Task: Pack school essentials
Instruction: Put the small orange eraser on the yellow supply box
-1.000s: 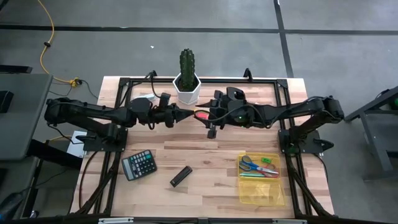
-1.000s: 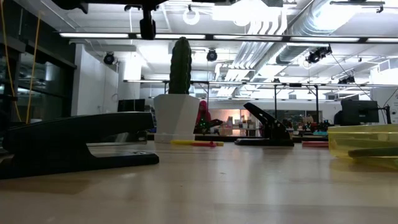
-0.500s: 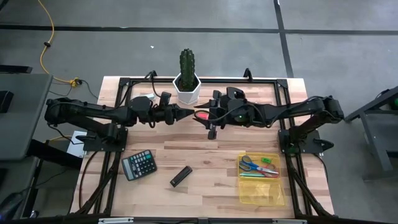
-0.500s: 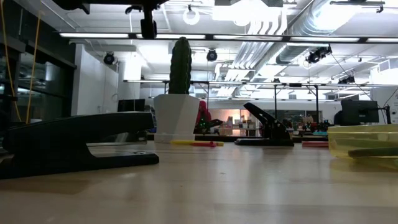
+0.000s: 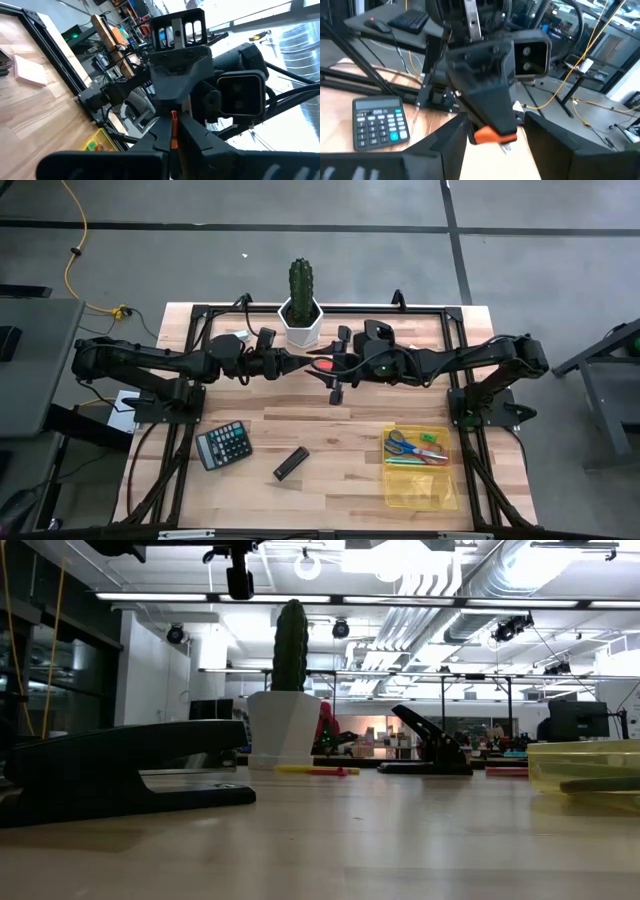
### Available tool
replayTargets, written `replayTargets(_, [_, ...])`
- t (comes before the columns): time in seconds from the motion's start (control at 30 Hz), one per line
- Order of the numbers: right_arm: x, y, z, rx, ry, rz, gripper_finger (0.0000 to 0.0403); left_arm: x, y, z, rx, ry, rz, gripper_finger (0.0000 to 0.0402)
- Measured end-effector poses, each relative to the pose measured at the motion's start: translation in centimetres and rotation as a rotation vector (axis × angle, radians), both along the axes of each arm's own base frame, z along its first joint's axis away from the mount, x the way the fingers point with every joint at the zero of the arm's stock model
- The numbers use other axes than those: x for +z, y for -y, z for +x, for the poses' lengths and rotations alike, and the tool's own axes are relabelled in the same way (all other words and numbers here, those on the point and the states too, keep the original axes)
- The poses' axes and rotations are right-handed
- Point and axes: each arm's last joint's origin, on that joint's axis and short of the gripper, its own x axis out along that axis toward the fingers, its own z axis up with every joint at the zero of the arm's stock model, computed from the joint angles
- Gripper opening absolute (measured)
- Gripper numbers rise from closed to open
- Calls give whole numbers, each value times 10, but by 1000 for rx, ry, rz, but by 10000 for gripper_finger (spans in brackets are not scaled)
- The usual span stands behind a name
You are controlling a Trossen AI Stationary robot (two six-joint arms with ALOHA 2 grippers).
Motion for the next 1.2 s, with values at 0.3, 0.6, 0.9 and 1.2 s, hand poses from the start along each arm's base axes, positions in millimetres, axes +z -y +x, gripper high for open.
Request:
replayTargets(0.3, [0,0,0,0,2,3,129,0,0,0,0,1,0,5])
replayTargets(0.6, [-1,0,0,-5,-8,21,113,0,0,0,1,-2,-1,5])
replayTargets(0.9, [-3,0,-1,-5,-24,19,112,0,-3,-1,15,0,7,4])
replayTargets(1.2, [0,4,0,-15,-1,25,112,3,-3,-2,-8,23,15,1])
